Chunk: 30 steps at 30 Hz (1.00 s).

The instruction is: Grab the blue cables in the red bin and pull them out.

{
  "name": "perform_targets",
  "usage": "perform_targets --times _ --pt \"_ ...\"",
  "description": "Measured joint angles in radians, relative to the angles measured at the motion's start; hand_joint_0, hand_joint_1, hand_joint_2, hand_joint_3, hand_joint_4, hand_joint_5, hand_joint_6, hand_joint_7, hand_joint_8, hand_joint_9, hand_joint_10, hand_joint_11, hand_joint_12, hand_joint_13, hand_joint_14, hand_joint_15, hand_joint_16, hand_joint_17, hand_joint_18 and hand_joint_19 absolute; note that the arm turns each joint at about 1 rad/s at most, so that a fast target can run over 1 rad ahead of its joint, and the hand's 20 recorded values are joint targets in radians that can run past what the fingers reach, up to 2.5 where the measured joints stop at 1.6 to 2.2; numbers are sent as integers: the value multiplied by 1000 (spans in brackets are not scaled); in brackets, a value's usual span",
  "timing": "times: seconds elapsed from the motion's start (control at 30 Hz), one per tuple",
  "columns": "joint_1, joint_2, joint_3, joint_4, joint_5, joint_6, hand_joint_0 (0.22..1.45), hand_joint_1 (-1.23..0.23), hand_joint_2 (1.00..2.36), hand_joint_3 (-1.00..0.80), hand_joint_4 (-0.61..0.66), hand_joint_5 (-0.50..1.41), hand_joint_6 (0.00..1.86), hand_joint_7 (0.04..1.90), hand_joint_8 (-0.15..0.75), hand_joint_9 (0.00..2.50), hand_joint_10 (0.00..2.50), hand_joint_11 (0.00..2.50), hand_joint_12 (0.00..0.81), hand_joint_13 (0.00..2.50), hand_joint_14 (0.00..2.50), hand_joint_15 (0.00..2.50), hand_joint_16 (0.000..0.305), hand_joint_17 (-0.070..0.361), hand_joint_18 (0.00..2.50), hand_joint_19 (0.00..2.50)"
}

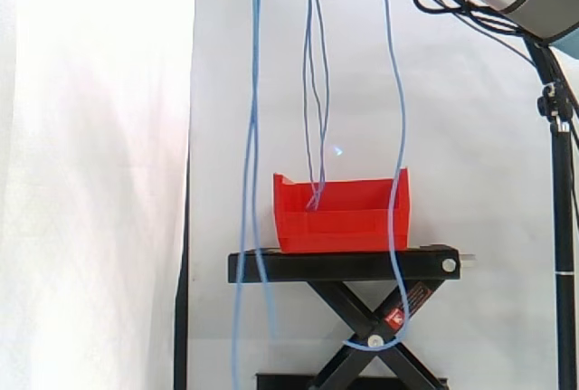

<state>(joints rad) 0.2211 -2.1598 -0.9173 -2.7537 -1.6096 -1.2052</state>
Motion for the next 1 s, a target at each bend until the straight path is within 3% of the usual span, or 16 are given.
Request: perform_targets --times 0.67,0.87,1.0 --pt "-12 0 -11 95 -233 -166 928 -957 1004 -905 186 779 607 702 257 870 1524 1427 308 1053 1294 1302 38 85 759 1146" --pt "-13 0 -14 105 -239 -159 929 -957 1004 -906 179 779 606 704 262 870 1529 1398 306 1051 1294 1291 38 85 756 1153" --pt "-11 0 -14 98 -206 -111 929 -958 1005 -905 184 780 605 705 255 869 1525 1413 308 1052 1302 1296 38 85 756 1156"
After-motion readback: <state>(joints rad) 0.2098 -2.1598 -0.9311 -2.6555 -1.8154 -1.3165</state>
